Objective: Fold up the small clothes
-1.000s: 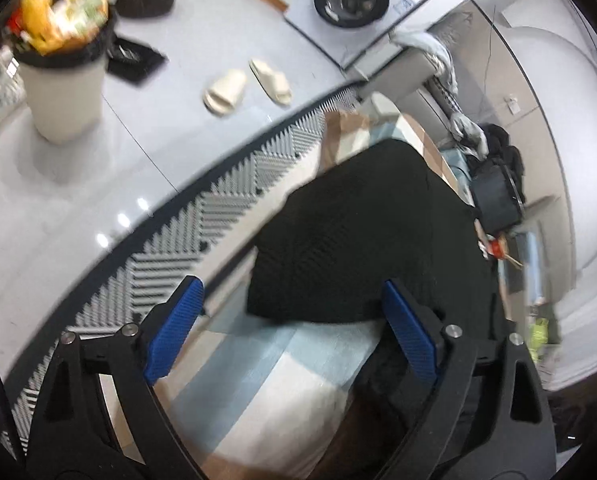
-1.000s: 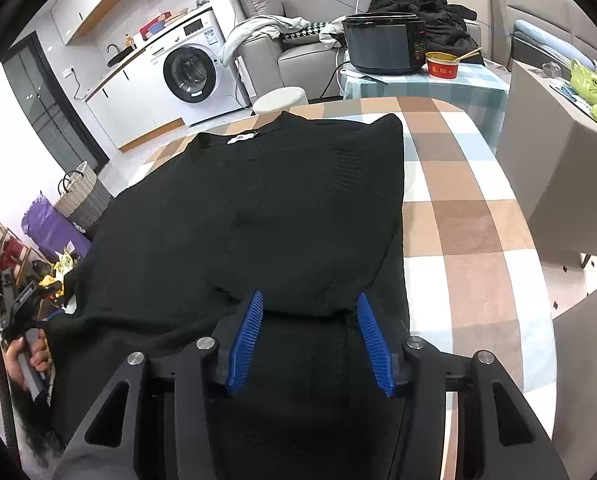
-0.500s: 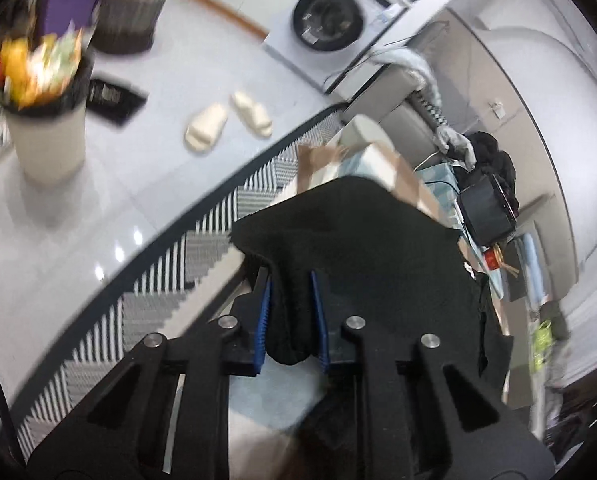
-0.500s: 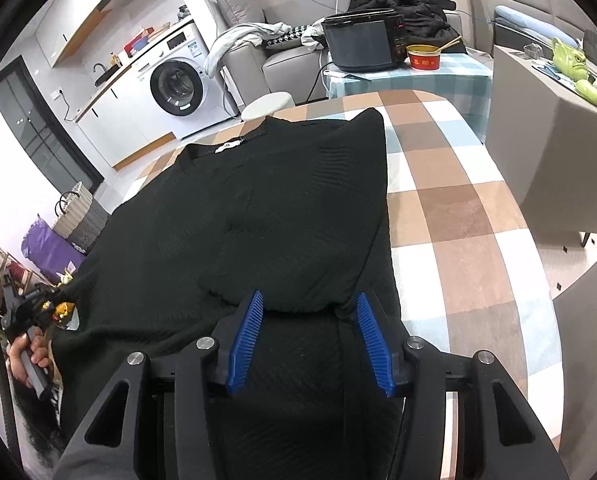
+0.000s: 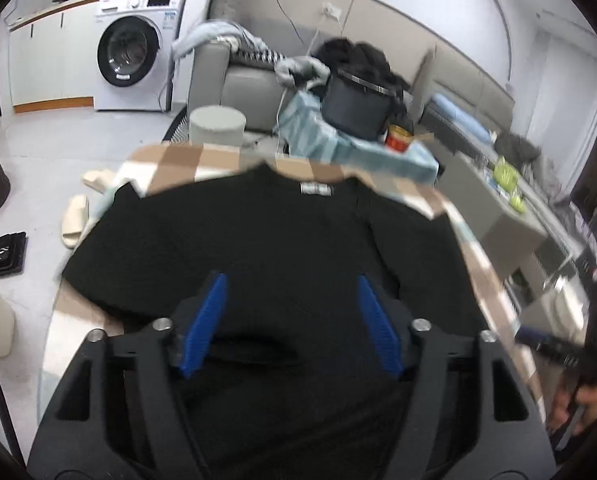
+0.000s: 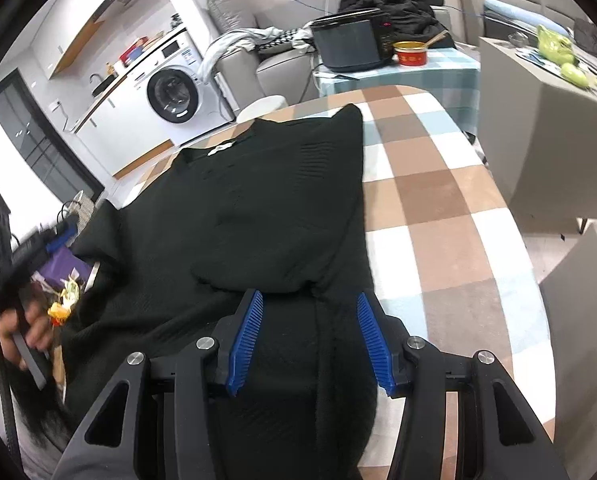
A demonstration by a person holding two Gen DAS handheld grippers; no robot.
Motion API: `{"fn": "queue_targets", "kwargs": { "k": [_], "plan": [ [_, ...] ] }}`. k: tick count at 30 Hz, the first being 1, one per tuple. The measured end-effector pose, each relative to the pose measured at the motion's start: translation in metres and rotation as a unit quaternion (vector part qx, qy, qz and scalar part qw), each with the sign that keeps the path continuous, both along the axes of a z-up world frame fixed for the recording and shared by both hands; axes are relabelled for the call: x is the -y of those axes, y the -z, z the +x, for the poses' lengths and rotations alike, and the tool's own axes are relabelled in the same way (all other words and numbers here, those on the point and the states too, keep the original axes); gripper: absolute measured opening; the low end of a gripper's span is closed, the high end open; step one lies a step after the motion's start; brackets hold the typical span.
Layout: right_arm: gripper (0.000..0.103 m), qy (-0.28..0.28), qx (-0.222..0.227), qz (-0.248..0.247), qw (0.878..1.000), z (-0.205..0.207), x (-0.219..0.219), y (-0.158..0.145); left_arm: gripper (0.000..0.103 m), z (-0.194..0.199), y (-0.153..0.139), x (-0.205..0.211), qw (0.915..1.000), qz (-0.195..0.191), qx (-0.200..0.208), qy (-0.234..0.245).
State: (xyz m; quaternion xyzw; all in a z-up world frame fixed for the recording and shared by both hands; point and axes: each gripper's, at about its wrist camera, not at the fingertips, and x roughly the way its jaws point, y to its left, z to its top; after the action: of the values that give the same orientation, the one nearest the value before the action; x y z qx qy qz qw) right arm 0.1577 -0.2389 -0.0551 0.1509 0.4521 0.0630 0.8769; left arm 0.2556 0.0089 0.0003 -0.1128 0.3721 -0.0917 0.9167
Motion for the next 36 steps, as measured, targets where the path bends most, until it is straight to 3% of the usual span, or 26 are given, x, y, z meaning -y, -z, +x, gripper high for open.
{"fn": "queue_targets", "kwargs": {
  "k": [3,7,13,16,17,20,23,24,28,36],
  "plan": [
    [0.052,0.002,0.004,0.004,1.0,-0.003,0.002,0.001,0.068,-0.009,0.007,-0.011,0.9998,-0.008,-0.01,-0.018],
    [0.053,0.001,-0.002,0.012,1.0,-0.003,0.001,0.005,0.068,-0.024,0.029,-0.059,0.9956,-0.021,-0.03,-0.086],
    [0.053,-0.005,-0.008,0.012,1.0,0.001,-0.002,0.009,0.068,-0.016,0.08,-0.146,0.978,-0.045,-0.081,-0.187],
    [0.053,-0.004,-0.012,0.01,1.0,0.003,-0.002,0.011,0.067,0.0,0.101,-0.169,0.9721,-0.09,-0.102,-0.191],
    [0.053,-0.003,-0.014,0.01,1.0,0.004,-0.002,0.012,0.062,0.004,0.106,-0.172,0.9726,-0.104,-0.101,-0.182],
    [0.053,0.005,-0.017,0.012,1.0,0.005,0.0,0.012,0.049,0.022,0.117,-0.168,0.9734,-0.094,-0.121,-0.17],
    [0.054,0.01,-0.017,0.014,1.0,0.005,0.002,0.012,0.019,0.042,0.128,-0.158,0.9717,-0.112,-0.135,-0.159],
    [0.054,0.011,-0.017,0.014,1.0,0.005,0.002,0.013,0.016,0.049,0.13,-0.152,0.9726,-0.108,-0.133,-0.158],
    [0.054,0.011,-0.021,0.014,1.0,0.006,0.003,0.016,0.012,0.056,0.116,-0.139,0.9804,-0.077,-0.1,-0.151],
    [0.054,0.021,-0.018,0.019,0.999,-0.002,0.009,0.015,0.009,0.073,0.047,-0.091,0.9934,-0.012,-0.047,-0.104]
  ]
}}
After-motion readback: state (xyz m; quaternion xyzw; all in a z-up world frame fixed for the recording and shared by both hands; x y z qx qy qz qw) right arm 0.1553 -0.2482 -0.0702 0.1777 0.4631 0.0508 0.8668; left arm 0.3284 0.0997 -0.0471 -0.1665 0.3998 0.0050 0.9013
